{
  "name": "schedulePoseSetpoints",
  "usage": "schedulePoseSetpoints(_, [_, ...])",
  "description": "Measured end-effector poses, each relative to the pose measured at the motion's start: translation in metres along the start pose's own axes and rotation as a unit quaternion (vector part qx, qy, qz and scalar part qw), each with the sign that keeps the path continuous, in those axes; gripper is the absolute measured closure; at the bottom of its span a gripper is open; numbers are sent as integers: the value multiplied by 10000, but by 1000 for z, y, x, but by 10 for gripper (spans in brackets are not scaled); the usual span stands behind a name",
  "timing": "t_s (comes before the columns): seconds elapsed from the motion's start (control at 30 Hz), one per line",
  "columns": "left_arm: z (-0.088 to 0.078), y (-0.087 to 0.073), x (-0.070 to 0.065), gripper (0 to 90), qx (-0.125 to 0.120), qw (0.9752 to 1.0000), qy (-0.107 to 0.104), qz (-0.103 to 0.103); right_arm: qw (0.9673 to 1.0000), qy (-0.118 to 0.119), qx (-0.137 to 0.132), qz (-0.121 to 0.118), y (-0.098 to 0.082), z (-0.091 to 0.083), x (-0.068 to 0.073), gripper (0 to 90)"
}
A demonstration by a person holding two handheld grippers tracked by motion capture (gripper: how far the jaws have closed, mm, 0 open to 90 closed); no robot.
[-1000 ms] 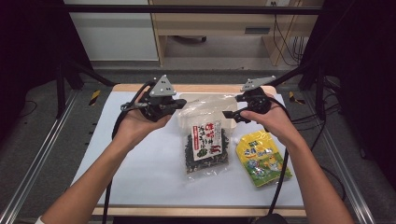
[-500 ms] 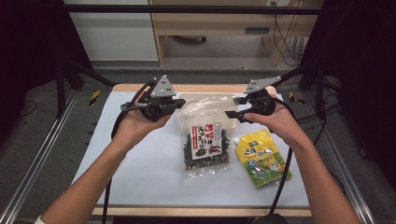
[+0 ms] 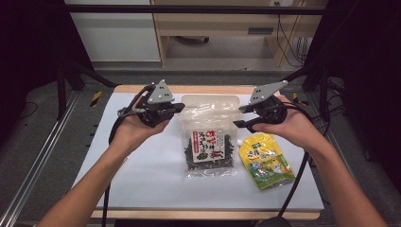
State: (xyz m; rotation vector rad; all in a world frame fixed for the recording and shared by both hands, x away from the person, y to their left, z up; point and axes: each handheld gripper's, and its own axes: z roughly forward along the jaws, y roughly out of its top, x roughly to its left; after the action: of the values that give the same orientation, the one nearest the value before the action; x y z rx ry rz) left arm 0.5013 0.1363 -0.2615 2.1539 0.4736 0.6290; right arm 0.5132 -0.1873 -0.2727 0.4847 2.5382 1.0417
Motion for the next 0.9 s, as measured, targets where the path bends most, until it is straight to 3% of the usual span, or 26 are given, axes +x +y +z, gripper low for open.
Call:
schedulePoseSetpoints(0.17, [-8, 0, -6, 900, -98, 9999, -38, 35, 9994, -36, 200, -279, 8, -6, 6, 483])
schedulePoseSetpoints(0.43, [-10, 6, -19, 900, -160, 9995, -163, 232, 9990, -73, 338, -286, 6, -4, 0, 464])
schedulePoseSetpoints(0.53, [-10, 7, -21, 900, -200, 9993, -223, 220, 9988, -23, 381, -306, 6, -3, -3, 478])
schedulePoseSetpoints(0.63, [-9, 8, -23, 900, -178, 9993, -212, 250, 9983, 8, 372, -452, 9, -3, -4, 508])
schedulePoseSetpoints(0.9, [-12, 8, -23, 900, -173, 9991, -267, 277, 9943, 186, 787, -688, 20, 12, -9, 525])
